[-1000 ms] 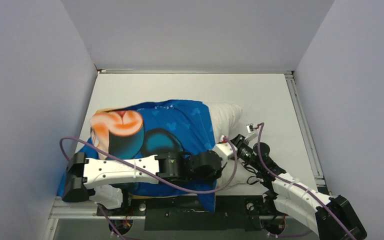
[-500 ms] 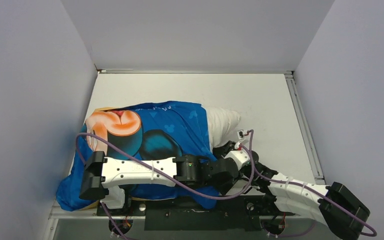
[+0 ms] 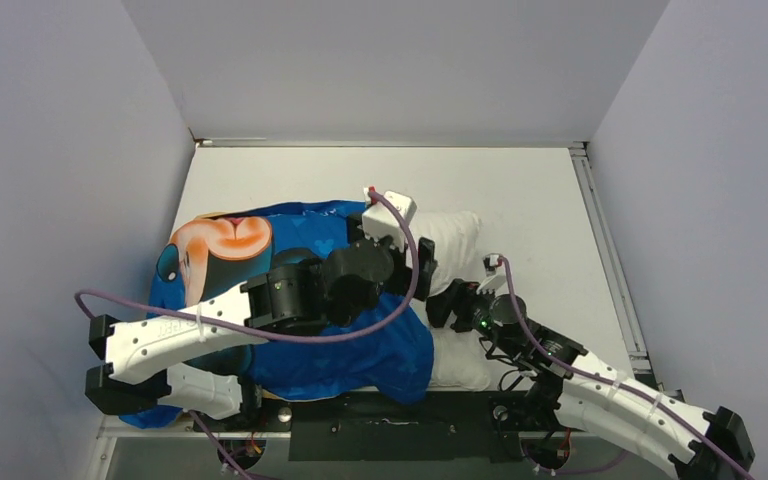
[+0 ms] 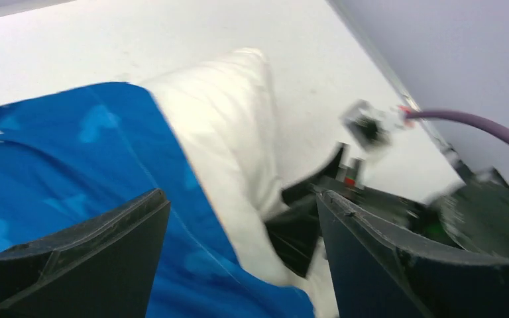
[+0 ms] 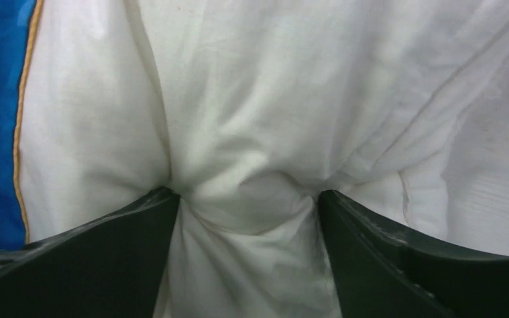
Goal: Put the pillow into the pillowcase
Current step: Stuff the pillow into the pillowcase.
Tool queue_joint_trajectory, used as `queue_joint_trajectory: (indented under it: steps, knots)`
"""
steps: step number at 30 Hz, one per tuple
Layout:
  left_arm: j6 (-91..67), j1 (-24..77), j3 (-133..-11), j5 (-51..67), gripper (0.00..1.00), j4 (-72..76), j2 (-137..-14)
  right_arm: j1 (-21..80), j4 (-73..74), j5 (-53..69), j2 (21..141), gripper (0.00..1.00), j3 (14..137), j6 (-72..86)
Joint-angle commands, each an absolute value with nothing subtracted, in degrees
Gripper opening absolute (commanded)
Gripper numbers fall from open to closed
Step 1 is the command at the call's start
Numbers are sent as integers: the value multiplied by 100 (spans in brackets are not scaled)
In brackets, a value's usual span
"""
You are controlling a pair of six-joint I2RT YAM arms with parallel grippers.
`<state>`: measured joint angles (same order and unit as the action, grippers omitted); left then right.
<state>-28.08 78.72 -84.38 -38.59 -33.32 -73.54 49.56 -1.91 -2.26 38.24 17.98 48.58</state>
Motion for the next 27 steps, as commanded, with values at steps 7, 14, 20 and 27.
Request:
queue_joint_trajectory:
  steps: [7,14,20,27]
  knots:
    - [-2092,6290,-9398,-3638,85,-3610,-8516,4948,2005,-1455,3473,90,2939,4323]
    - [-2048,5312,-9841,-3067,82,-3785,-9436,3647,1833,-174,4120,90,3444,4007]
    - [-2105,4673,-9844,-2224,36,-3866,-9925,1960,1283,2002,4868,90,3505,4017]
    - [-2128,4752,-9752,-1006,0,-3262,-9734,1204,-637,3887,5668,90,2907,4739]
